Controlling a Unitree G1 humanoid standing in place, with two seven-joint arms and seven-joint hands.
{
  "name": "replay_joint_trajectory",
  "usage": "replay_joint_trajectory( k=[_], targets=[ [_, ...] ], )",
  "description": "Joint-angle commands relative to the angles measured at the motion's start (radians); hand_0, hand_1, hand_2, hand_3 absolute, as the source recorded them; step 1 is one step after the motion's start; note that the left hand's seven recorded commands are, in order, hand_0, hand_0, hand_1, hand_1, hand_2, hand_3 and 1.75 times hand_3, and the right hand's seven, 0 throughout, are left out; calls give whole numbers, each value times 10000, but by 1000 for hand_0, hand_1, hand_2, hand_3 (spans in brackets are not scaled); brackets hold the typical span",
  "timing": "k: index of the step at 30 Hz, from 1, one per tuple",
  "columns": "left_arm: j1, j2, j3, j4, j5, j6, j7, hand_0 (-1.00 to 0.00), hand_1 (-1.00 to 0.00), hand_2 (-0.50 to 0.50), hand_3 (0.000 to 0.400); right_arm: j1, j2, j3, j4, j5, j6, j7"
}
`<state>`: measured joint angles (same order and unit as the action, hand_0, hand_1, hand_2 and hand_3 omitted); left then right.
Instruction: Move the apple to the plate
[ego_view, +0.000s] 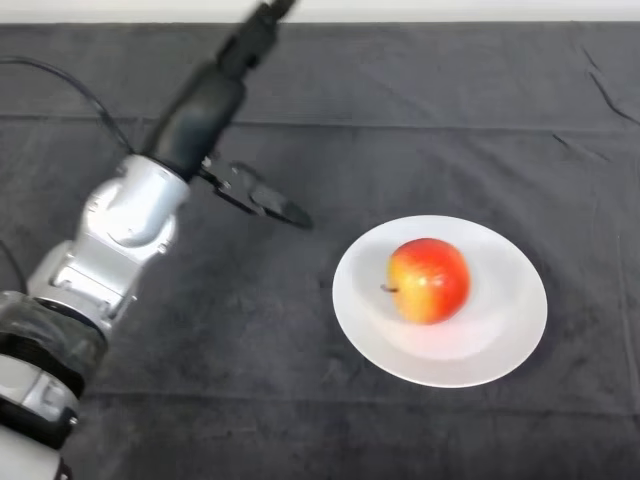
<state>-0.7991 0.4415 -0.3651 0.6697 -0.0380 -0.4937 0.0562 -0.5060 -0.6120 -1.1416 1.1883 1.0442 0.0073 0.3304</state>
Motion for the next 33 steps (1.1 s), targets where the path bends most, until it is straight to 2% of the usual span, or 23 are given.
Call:
replay_joint_trajectory(
  k=[1,19,33],
  targets=[
    [689,683,400,-273,-270,-167,57,0,0,0,0,47,-217,-59,-223,109,26,25],
    [1756,1815,2707,-66,-861,-679,204,0,0,0,0,55,-203,-53,-256,105,29,7],
    [2211,2490,4252,1183,-1086,-1351,324,0,0,0,0,56,-204,-54,-256,107,31,4]
  ],
)
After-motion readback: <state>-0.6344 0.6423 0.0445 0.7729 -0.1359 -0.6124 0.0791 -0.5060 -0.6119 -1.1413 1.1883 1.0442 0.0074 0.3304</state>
